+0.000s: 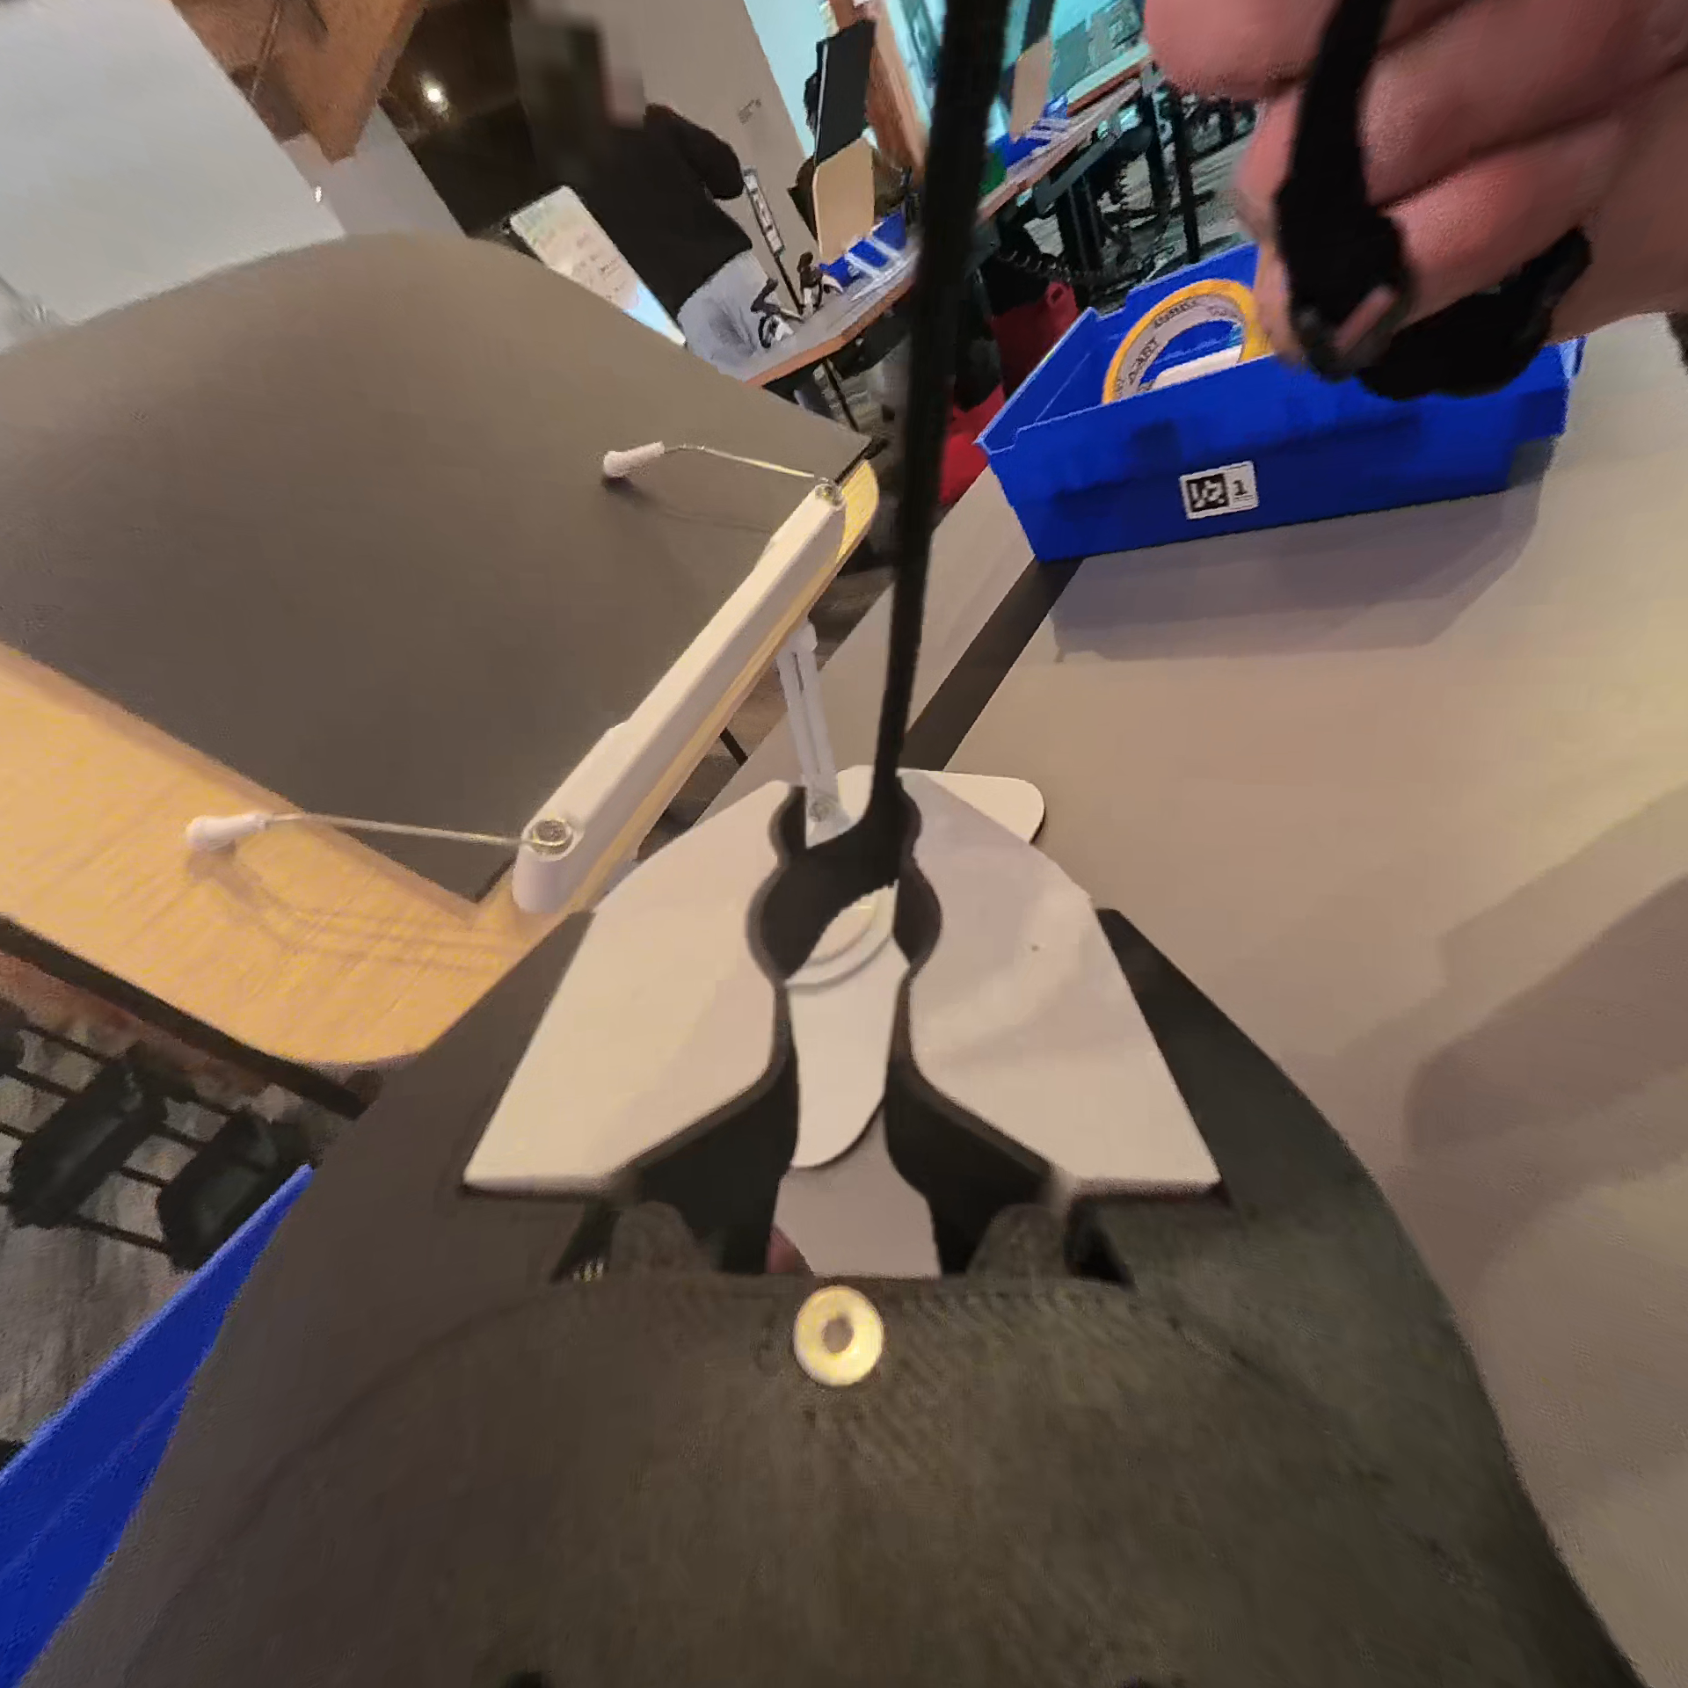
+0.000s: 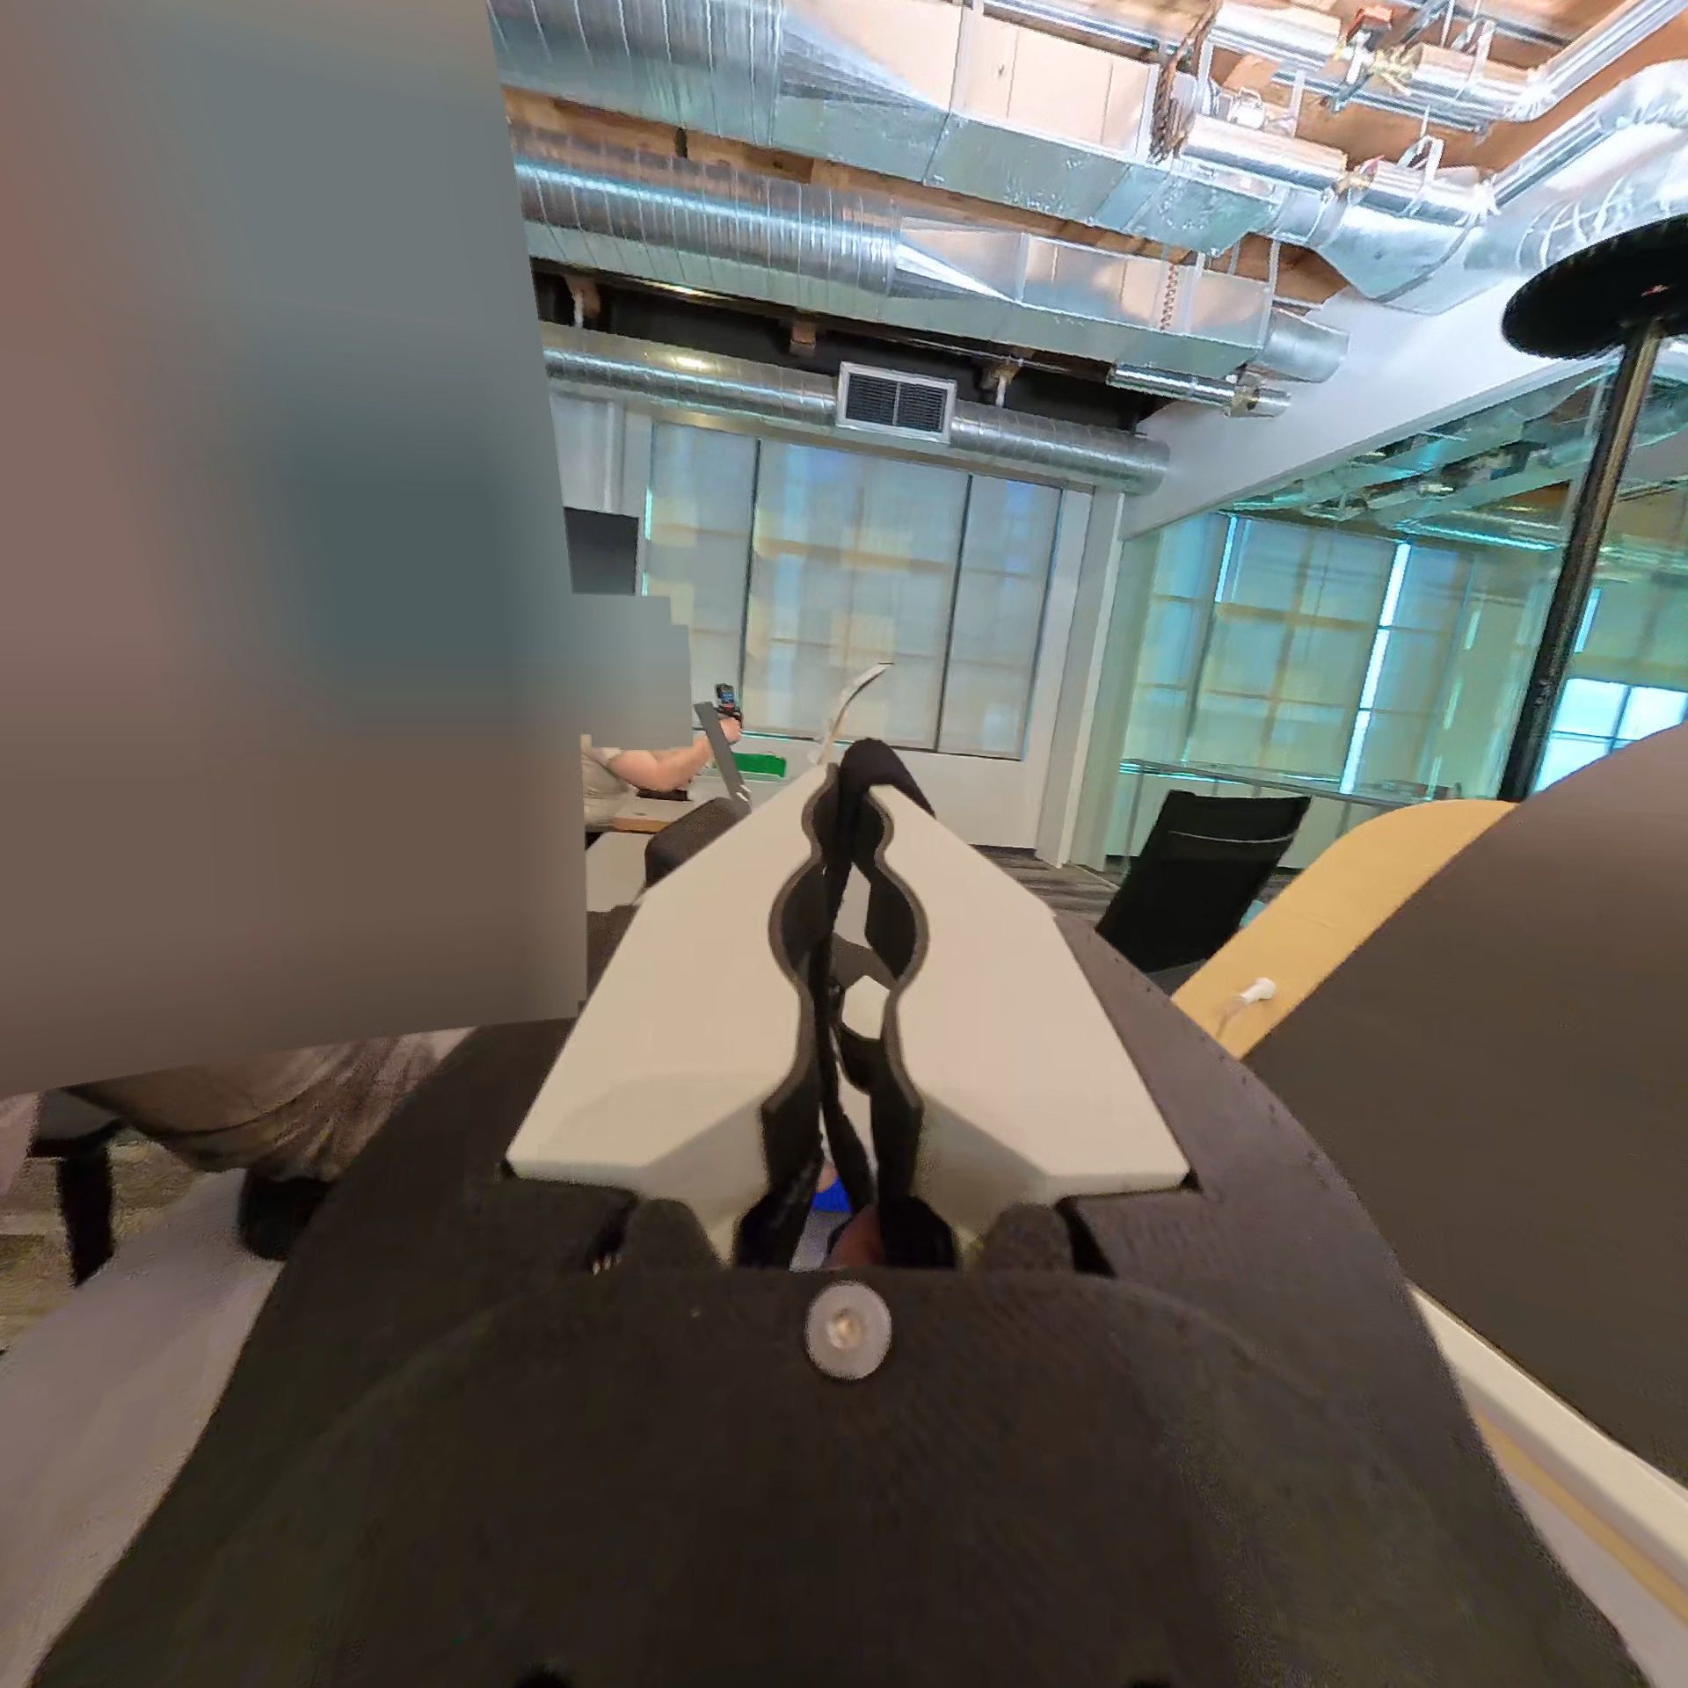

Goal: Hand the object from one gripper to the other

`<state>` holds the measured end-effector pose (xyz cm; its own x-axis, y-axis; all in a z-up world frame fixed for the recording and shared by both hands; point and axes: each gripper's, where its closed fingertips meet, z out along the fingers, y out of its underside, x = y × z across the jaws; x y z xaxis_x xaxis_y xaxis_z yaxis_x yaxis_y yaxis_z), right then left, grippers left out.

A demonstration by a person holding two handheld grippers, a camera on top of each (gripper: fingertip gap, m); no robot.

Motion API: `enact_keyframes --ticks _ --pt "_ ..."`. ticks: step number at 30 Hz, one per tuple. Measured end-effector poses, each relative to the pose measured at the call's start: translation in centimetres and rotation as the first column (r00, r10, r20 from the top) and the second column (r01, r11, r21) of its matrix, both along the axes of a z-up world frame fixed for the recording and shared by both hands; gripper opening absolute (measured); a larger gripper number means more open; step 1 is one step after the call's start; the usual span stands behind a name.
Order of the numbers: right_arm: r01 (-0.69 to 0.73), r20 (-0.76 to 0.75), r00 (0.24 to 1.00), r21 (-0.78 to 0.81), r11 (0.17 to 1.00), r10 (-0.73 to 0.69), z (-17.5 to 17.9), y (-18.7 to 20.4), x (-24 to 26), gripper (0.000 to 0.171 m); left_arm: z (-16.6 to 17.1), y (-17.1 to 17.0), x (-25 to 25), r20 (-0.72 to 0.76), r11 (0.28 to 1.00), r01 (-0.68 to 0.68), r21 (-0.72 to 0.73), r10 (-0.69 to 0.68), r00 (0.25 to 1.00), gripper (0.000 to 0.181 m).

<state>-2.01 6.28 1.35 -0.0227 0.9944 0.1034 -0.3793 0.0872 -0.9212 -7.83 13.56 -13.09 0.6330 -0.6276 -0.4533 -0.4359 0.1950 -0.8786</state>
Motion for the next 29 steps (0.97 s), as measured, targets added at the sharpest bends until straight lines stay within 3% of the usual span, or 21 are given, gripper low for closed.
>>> enact_keyframes --ticks 1,4,10,14,17,24,27,29 --pt "0.008 0.001 1.0 0.0 1.0 -0.008 0.0 0.1 0.0 0.0 -0.1 0.1 0.0 0.011 1.0 0.001 -0.01 0.0 1.0 0.016" --pt "0.034 -0.001 0.999 0.009 0.999 -0.034 -0.2 0.5 -0.1 0.0 -0.6 0.1 0.4 0.04 0.997 0.009 -0.077 -0.005 0.999 0.019" --pt "0.105 -0.004 0.994 0.067 0.992 -0.105 -0.1 0.5 -0.2 0.0 -1.1 0.4 0.4 0.194 0.959 0.051 -0.278 0.004 0.981 0.047" --pt "0.153 -0.014 0.988 0.095 0.984 -0.153 -0.2 0.6 -0.4 0.0 -1.9 0.7 0.5 0.22 0.932 0.053 -0.359 0.029 0.975 0.067" --pt "0.193 -0.024 0.981 0.127 0.973 -0.191 -0.1 0.6 -0.4 0.0 -2.1 0.7 0.7 0.259 0.911 0.076 -0.406 0.035 0.965 0.072" --pt "0.282 -0.036 0.959 0.21 0.936 -0.281 -0.5 0.5 -0.9 0.0 -2.8 0.0 1.3 0.331 0.84 0.156 -0.519 0.029 0.943 0.052" --pt "0.301 -0.051 0.953 0.203 0.932 -0.297 -0.2 0.8 -0.6 0.0 -2.7 -0.2 1.6 0.36 0.83 0.191 -0.525 0.014 0.933 0.051" --pt "0.3 -0.058 0.954 0.189 0.935 -0.295 0.1 0.9 -0.3 0.0 -2.3 -0.4 1.8 0.379 0.849 0.216 -0.482 -0.021 0.925 0.038"
